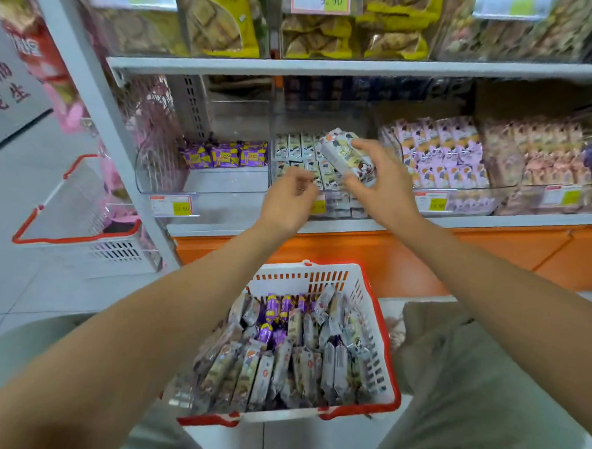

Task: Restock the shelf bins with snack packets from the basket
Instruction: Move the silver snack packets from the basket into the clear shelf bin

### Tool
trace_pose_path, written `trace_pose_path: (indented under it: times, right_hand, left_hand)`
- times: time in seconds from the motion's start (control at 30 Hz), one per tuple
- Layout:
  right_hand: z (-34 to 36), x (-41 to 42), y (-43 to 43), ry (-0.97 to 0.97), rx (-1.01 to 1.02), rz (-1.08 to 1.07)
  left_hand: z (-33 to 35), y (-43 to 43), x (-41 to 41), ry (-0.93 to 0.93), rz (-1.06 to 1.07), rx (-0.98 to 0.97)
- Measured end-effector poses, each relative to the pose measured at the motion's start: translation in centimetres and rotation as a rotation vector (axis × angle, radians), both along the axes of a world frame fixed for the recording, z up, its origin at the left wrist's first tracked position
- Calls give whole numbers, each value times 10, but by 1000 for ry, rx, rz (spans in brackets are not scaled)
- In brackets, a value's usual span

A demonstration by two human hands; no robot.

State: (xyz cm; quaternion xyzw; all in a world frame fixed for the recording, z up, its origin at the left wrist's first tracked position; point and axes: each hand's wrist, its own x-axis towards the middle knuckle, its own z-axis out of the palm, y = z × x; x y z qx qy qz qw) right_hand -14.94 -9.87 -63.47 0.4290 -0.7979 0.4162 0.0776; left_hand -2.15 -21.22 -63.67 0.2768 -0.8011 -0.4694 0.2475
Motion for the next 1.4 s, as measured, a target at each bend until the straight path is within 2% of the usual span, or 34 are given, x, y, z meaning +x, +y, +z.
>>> trace_pose_path:
  times: [0.1,0.17,0.2,0.3,0.5,0.67,0.8,1.0,1.1,1.17,1.23,1.33,1.4]
  right_hand:
    - [14,-24,-18,34,136,-97]
    - [10,-36,-32,60,275,-133]
    - [5,-41,-38,53,321,-147]
    - [-13,-57,-55,22,397,-200]
    - [-35,-74,-68,-8,553,-250]
    - [-42,-82,-68,-74,581,-264]
    - [-46,-85,-63,-121,590,-177]
    - [-43,-79,-58,-30,780,-68]
    - [-39,-74,-53,-26,805,-42]
    - [-38,-69,-49,-47,734,-25]
    - [-37,-62,-44,-42,537,-9]
    - [-35,-40,-34,54,189,41]
    - [-35,-19,-25,95,59,93]
  left_hand:
    - [6,-19,-14,-197,-113,-592]
    - [-1,-35,-29,-403,-193,-836]
    - [-5,-40,-35,-499,-236,-889]
    - [-14,-49,-46,-641,-333,-880]
    - [-25,-56,-56,-730,-417,-911]
    - [-29,-57,-56,-710,-447,-882]
    - [-29,-57,-57,-691,-449,-860]
    - [-32,-56,-57,-666,-435,-803]
    - [-30,-54,-57,-669,-429,-789]
    - [-28,-52,-53,-628,-416,-806]
    - [-26,-50,-46,-532,-387,-831]
    - [-30,-43,-27,-258,-306,-923]
    - [-40,-37,-9,-123,-250,-957]
